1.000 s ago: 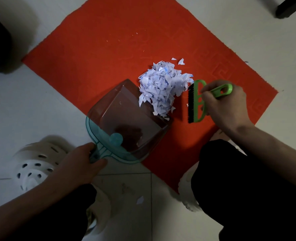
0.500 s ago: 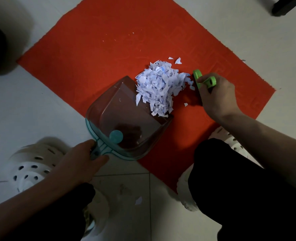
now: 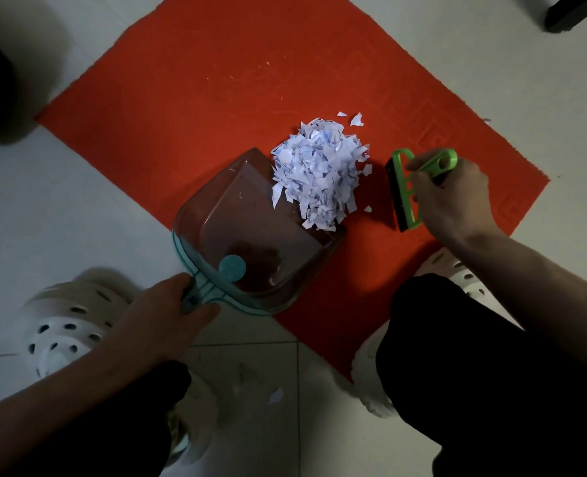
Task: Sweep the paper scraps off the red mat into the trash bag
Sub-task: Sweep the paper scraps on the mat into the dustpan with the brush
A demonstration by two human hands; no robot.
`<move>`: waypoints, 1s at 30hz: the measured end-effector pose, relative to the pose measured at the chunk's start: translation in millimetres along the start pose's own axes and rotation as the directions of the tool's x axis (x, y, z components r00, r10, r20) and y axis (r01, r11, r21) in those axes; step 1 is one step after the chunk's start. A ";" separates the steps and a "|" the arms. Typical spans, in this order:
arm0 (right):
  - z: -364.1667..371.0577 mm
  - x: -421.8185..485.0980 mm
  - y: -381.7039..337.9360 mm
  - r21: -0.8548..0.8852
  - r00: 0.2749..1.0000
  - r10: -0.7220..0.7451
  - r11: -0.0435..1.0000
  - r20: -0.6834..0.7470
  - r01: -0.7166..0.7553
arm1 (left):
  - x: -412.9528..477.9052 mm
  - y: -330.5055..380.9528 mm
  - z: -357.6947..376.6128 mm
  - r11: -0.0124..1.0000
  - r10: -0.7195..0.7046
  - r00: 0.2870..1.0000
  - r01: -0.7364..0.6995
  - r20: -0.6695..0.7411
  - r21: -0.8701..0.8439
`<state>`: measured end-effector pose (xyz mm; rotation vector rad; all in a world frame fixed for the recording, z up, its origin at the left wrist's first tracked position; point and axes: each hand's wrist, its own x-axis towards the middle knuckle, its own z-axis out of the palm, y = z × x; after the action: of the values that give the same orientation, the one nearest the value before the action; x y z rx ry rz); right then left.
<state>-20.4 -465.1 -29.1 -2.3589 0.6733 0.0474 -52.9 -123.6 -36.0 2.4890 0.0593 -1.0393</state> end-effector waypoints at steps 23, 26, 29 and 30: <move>25.2 -17.9 -24.1 0.009 0.984 -0.102 0.995 0.147 0.101 | 4.5 1.6 -0.8 1.000 0.017 1.000 -0.017 0.014 0.001; 33.2 -25.8 -38.7 0.068 0.958 -0.179 0.983 0.225 0.168 | 5.5 3.1 -0.5 1.000 0.012 1.000 -0.012 0.016 0.008; 27.3 -25.7 -41.3 0.102 0.958 -0.213 0.975 0.189 0.197 | 6.0 3.4 0.2 1.000 0.012 1.000 -0.012 0.014 0.012; 23.8 -24.2 -38.9 0.104 0.966 -0.203 0.977 0.162 0.188 | 5.7 3.5 0.3 1.000 0.010 1.000 -0.010 0.015 0.011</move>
<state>-19.3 -414.5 -19.1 -2.2934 0.3505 0.1309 -48.3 -127.6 -38.8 2.4884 0.0369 -1.0563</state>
